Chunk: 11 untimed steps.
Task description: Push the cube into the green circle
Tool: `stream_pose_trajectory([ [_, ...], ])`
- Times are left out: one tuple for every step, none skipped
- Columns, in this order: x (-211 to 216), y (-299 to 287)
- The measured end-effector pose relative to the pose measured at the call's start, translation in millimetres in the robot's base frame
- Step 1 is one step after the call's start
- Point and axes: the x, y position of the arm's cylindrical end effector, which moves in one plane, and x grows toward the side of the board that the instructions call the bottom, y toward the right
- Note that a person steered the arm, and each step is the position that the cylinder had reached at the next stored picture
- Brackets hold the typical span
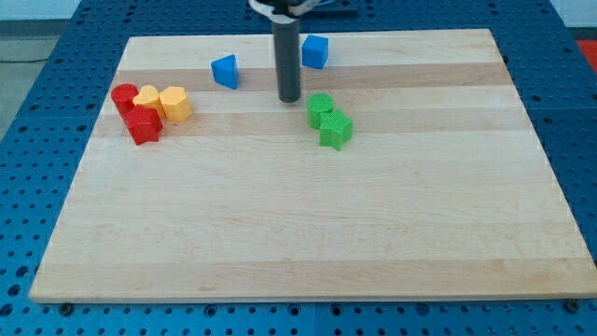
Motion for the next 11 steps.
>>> stream_pose_trajectory([
  [-47,-20],
  [-95,-30],
  [-133,-15],
  [-133,20],
  [-125,36],
  [-113,40],
  [-97,41],
  [-89,61],
  [-88,65],
  [-86,61],
  [-69,65],
])
